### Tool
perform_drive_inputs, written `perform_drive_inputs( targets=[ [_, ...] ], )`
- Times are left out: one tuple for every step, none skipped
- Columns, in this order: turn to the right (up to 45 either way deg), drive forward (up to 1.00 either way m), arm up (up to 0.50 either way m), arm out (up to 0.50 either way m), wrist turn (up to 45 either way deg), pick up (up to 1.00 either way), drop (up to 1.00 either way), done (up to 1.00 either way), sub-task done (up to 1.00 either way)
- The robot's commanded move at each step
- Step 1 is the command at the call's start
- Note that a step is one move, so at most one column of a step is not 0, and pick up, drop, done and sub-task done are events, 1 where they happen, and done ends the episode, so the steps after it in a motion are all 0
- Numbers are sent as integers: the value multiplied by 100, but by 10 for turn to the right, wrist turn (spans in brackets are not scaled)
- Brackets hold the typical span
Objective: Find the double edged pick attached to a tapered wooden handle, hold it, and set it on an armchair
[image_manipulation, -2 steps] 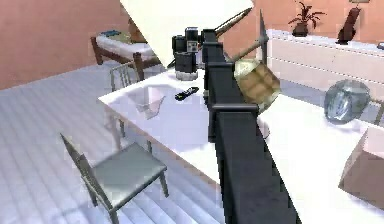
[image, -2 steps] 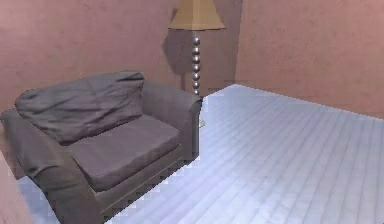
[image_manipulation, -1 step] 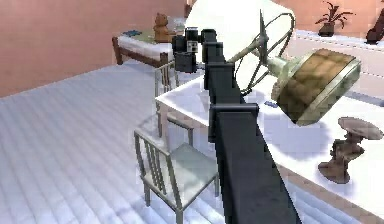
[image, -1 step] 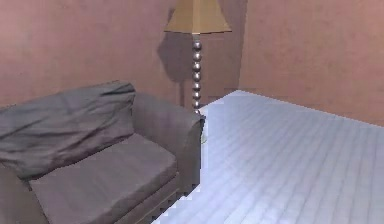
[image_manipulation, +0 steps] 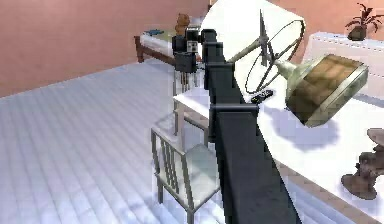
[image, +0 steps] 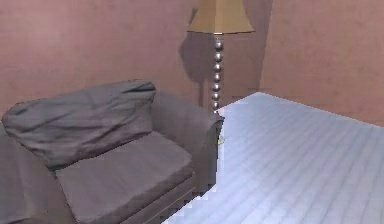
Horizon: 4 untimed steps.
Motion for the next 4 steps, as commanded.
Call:
perform_drive_inputs(
  targets=[
    [0, 65, 0, 0, 0, 0, 0, 0, 0],
    [-450, 0, 0, 0, 0, 0, 0, 0, 0],
    [-450, 0, 0, 0, 0, 0, 0, 0, 0],
    [-450, 0, 0, 0, 0, 0, 0, 0, 0]
  ],
)
